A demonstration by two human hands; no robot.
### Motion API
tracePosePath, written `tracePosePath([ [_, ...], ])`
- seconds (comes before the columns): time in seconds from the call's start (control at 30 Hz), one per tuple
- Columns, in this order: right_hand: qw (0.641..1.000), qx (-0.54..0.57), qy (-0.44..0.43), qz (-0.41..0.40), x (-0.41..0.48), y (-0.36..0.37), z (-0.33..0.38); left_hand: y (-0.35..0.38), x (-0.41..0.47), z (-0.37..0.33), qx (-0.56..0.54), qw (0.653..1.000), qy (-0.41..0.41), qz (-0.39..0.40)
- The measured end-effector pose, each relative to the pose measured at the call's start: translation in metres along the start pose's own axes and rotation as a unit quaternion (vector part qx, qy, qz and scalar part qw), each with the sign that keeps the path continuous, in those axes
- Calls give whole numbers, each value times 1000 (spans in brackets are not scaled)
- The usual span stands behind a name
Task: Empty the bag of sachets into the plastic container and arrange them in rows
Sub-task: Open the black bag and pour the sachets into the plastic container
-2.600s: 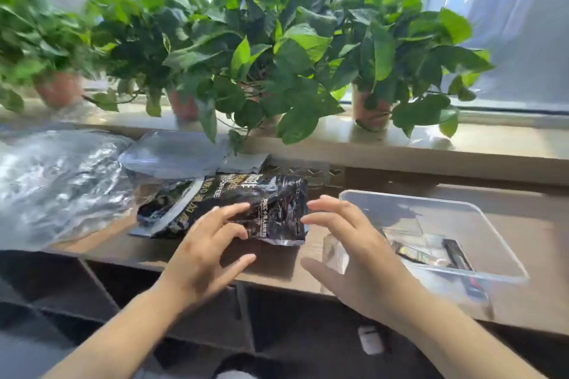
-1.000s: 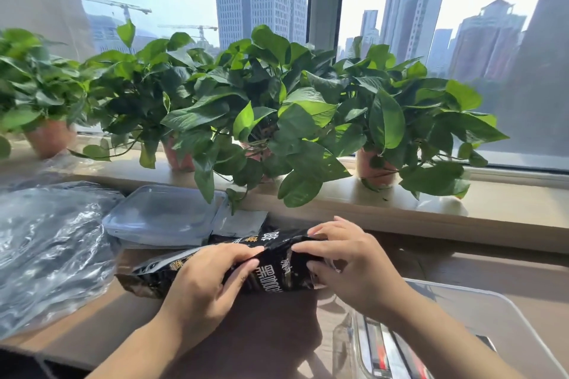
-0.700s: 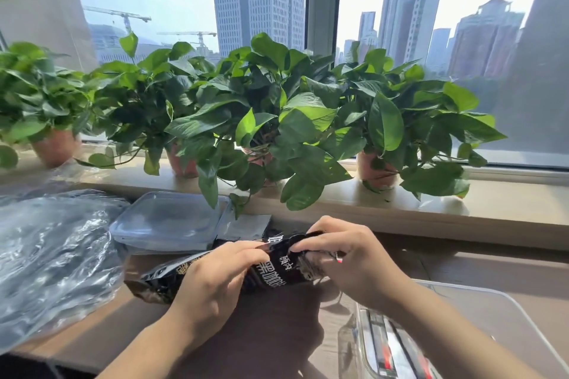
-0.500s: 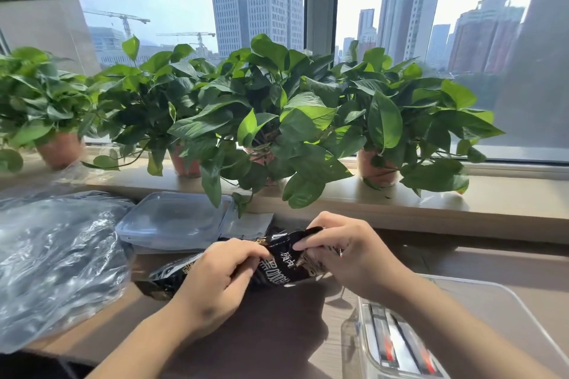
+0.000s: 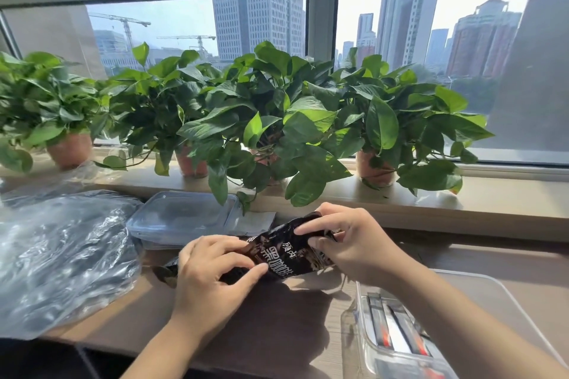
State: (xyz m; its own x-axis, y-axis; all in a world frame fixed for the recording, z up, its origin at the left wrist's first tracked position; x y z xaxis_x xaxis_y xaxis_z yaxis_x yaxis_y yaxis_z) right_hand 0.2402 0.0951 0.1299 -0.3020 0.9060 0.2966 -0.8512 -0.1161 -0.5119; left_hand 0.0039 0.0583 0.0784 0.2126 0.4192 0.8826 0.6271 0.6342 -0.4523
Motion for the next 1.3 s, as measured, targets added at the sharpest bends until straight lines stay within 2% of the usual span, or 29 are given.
tracePosePath([
  [0.17,1000,-8,0,-13,-3,-7,1,5,-18,5,10,999,-24,36],
  [0.47,1000,-15,-3,-25,-13,-13,5,15,-11,12,7,999,5,43],
  [0.7,999,-52,-17,1,-18,-32,5,18,-1,12,26,997,60,45],
  [1.0,997,-38,-50,-39,-14,-53,6,7,26,4,21,993,104,46],
  [1.3,995,-25,-72,-69,-14,-76,15,-18,73,-12,9,985,146,93],
])
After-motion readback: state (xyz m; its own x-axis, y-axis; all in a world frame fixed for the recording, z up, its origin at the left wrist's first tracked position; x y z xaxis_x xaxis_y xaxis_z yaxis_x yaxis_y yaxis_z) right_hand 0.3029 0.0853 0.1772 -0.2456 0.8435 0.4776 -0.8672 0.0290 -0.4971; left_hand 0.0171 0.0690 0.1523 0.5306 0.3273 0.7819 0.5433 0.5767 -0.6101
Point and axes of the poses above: each hand's wrist, its own x-axis towards the middle knuckle, its own y-axis out of the palm, z = x × y, the point moved 2 cm from there along x, towards the middle knuckle, and after that the axes turned 14 degrees about y, right-handed, at the moved point
